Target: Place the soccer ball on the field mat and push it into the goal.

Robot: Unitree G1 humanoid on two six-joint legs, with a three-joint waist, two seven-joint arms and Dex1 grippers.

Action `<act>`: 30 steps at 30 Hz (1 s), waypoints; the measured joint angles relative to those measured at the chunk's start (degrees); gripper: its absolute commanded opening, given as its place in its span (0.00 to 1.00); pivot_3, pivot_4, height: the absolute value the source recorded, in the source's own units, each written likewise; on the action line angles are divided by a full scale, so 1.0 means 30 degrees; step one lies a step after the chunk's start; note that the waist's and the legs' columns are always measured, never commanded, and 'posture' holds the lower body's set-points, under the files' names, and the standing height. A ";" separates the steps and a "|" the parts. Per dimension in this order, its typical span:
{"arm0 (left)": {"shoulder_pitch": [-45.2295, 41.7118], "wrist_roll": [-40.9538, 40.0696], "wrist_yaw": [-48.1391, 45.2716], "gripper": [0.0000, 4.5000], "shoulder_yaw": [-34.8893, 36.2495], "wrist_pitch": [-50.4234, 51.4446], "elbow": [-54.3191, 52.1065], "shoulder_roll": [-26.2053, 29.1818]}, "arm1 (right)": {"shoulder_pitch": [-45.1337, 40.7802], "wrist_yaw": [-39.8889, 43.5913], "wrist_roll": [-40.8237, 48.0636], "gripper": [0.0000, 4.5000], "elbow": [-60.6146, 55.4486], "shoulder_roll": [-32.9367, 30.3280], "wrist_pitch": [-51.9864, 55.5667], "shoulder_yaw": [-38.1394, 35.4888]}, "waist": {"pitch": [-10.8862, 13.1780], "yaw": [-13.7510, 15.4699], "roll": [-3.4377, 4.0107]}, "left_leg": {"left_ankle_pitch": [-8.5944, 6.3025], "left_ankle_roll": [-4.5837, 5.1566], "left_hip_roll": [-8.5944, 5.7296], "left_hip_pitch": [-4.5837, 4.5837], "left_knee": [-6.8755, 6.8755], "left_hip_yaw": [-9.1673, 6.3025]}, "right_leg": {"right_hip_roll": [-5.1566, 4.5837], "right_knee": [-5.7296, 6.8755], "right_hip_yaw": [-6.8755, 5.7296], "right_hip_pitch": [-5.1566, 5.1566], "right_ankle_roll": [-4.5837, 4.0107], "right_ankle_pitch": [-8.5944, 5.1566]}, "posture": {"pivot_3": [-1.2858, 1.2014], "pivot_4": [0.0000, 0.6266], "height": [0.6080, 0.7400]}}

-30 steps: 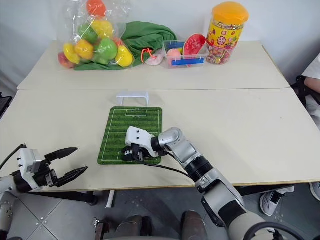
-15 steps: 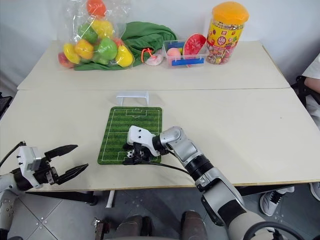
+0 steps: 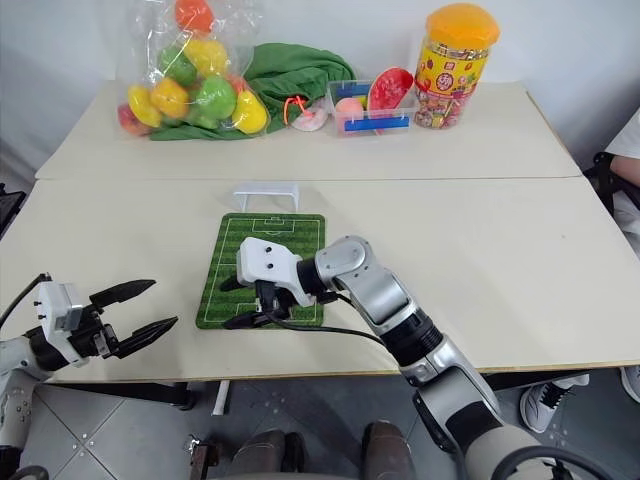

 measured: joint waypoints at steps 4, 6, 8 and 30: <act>0.0006 -0.0003 -0.0113 1.00 0.0003 0.0104 0.0083 0.0006 | 0.1831 -0.0165 -0.0261 0.10 -0.0707 -0.1530 0.0320 0.0480 | -0.0001 0.0037 -0.0009 | -0.0005 0.0009 -0.0025 0.0000 0.0010 0.0015 | -0.0011 -0.0014 0.0003 0.0008 0.0000 0.0000 | 0.52 0.24 1.00; -0.0055 -0.0004 -0.0157 1.00 -0.0005 0.0177 0.0109 0.0005 | 0.2005 -0.0434 -0.0524 0.01 -0.0138 -0.1679 0.0374 0.0759 | 0.0002 -0.0003 -0.0008 | -0.0004 0.0008 -0.0022 0.0001 0.0010 0.0030 | 0.0000 -0.0014 -0.0001 0.0000 0.0000 0.0000 | 0.52 0.24 1.00; -0.0386 -0.0019 -0.0160 1.00 -0.0021 0.0280 0.0105 0.0006 | 0.1939 -0.0598 -0.0638 0.01 0.0342 -0.1643 0.0328 0.0827 | 0.0002 -0.0052 -0.0007 | -0.0006 0.0001 -0.0021 0.0011 0.0001 0.0043 | 0.0011 -0.0014 -0.0010 -0.0003 0.0000 -0.0001 | 0.52 0.24 1.00; 0.0060 -0.2857 -0.0061 1.00 0.1337 0.4671 -0.2373 0.0322 | -0.8927 -0.5543 -0.1215 0.01 1.6829 0.1756 -0.6630 -0.4285 | 0.0060 -0.0106 0.0002 | -0.0004 -0.0005 0.0004 0.0011 -0.0035 -0.0012 | 0.0010 -0.0005 0.0010 0.0001 -0.0008 -0.0004 | 0.52 0.24 1.00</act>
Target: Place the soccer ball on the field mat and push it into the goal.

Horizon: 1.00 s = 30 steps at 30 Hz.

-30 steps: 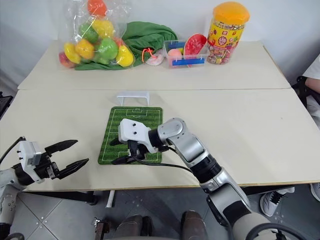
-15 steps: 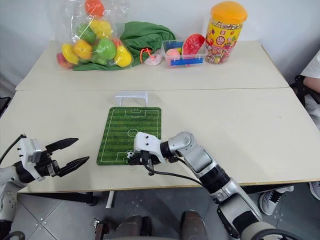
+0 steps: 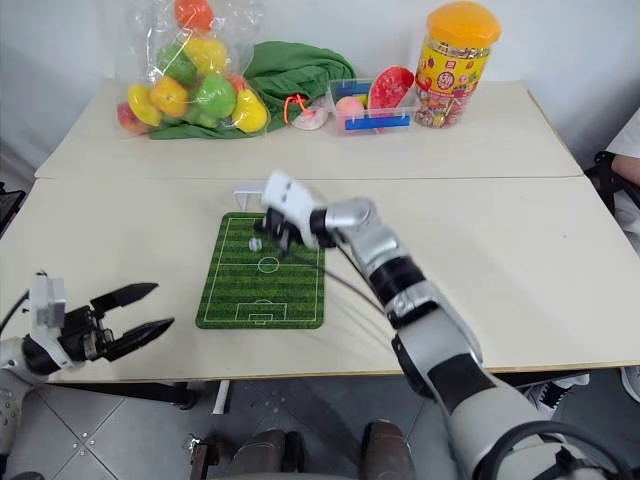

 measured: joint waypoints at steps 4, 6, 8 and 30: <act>-0.0426 0.0165 0.0285 1.00 0.0069 -0.0412 0.0357 -0.0084 | 0.0531 0.0515 0.0418 0.01 -0.0510 -0.0452 0.0211 -0.0892 | -0.0001 -0.0076 -0.0002 | 0.0000 -0.0002 -0.0029 0.0008 -0.0103 -0.0024 | -0.0002 -0.0006 -0.0012 -0.0007 0.0001 0.0000 | 0.52 0.24 1.00; -0.0548 0.0173 0.0464 1.00 0.0087 -0.0532 0.0477 -0.0200 | 0.1425 0.0865 0.0573 0.01 -0.1718 -0.1013 0.0796 -0.0948 | 0.0000 -0.0074 -0.0001 | 0.0000 -0.0001 -0.0039 0.0007 -0.0126 -0.0057 | -0.0002 -0.0005 -0.0017 -0.0007 0.0001 0.0000 | 0.52 0.24 1.00; -0.0781 0.0172 0.0738 1.00 0.0116 -0.0579 0.0683 -0.0285 | 0.2212 0.1111 0.0721 0.01 -0.3089 -0.1382 0.1587 -0.1043 | 0.0000 -0.0071 -0.0001 | 0.0000 -0.0002 -0.0042 0.0004 -0.0142 -0.0074 | -0.0002 -0.0005 -0.0040 -0.0009 0.0002 0.0000 | 0.52 0.24 1.00; -0.0029 0.0175 0.1752 1.00 0.2671 -0.1939 0.2612 -0.0384 | 1.0322 0.9000 0.3751 0.98 -0.6583 -1.1139 0.2260 -0.4150 | 0.0011 0.0086 -0.0031 | 0.0006 0.0002 -0.0048 0.0041 -0.0092 0.0131 | -0.0010 -0.0191 -0.0088 0.0045 0.0002 0.0000 | 0.52 0.24 1.00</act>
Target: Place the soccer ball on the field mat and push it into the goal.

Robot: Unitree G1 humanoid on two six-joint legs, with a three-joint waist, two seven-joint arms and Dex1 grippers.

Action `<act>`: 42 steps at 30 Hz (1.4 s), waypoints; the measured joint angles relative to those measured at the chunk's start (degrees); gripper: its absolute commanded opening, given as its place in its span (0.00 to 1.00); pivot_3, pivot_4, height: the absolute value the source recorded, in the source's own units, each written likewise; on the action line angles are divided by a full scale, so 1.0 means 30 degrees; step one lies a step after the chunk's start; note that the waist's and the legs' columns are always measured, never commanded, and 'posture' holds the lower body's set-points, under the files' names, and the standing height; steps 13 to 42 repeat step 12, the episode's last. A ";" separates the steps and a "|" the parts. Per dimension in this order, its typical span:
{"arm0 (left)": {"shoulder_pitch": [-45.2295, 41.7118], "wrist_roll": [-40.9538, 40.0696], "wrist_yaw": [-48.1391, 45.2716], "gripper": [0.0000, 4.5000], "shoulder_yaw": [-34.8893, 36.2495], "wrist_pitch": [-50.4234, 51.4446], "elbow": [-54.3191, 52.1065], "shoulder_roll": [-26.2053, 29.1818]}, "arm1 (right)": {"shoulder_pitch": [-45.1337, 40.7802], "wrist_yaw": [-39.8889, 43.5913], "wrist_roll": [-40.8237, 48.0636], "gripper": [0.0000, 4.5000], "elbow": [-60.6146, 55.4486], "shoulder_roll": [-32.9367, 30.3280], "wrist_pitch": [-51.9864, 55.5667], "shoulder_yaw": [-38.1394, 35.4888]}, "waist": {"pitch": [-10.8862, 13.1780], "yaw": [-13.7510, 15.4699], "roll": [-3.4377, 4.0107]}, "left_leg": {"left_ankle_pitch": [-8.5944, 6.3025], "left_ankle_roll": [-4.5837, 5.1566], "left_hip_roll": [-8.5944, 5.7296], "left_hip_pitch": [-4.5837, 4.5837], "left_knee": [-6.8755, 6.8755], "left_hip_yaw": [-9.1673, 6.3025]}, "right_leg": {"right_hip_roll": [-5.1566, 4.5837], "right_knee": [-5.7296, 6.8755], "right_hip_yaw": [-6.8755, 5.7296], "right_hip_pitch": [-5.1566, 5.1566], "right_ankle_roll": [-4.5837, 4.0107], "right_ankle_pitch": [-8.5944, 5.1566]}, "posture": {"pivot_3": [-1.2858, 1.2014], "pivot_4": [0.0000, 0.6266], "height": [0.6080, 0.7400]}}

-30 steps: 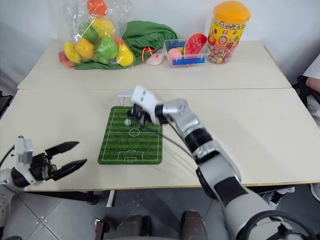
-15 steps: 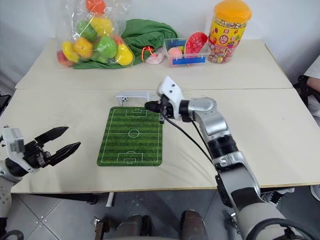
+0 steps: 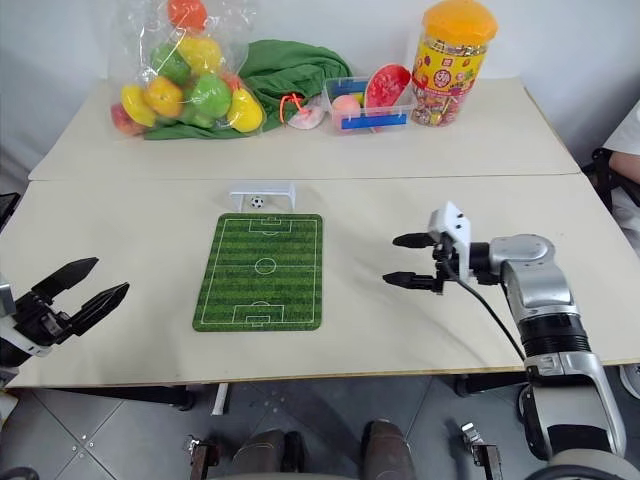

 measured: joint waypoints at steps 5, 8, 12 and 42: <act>-0.0013 0.0005 -0.0426 1.00 0.0329 -0.0249 0.0704 0.0506 | -0.0009 0.0072 -0.0009 0.98 0.1732 -0.0138 -0.1293 -0.0737 | 0.0000 0.0028 0.0000 | 0.0000 0.0001 0.0074 -0.0004 0.0029 0.0003 | -0.0004 0.0011 0.0020 -0.0002 0.0000 0.0000 | 0.52 0.24 1.00; -0.0056 0.0003 -0.0671 1.00 0.0379 -0.0267 0.0824 0.0775 | 0.0333 0.0079 0.0131 0.98 0.1304 -0.0185 -0.1366 -0.1059 | 0.0000 0.0044 0.0001 | 0.0000 0.0001 0.0079 -0.0004 0.0023 -0.0001 | -0.0004 0.0014 0.0019 -0.0003 0.0000 0.0000 | 0.52 0.24 1.00; -0.0301 0.0011 -0.0179 1.00 0.0411 -0.0280 0.1300 0.0783 | 0.1169 -0.0290 0.0190 0.98 0.0407 -0.0204 -0.1180 -0.1257 | 0.0000 0.0081 0.0001 | 0.0000 0.0001 0.0074 -0.0009 0.0042 -0.0004 | -0.0009 0.0022 0.0020 -0.0003 0.0000 0.0000 | 0.52 0.24 1.00; -0.0301 0.0011 -0.0179 1.00 0.0411 -0.0280 0.1300 0.0783 | 0.1169 -0.0290 0.0190 0.98 0.0407 -0.0204 -0.1180 -0.1257 | 0.0000 0.0081 0.0001 | 0.0000 0.0001 0.0074 -0.0009 0.0042 -0.0004 | -0.0009 0.0022 0.0020 -0.0003 0.0000 0.0000 | 0.52 0.24 1.00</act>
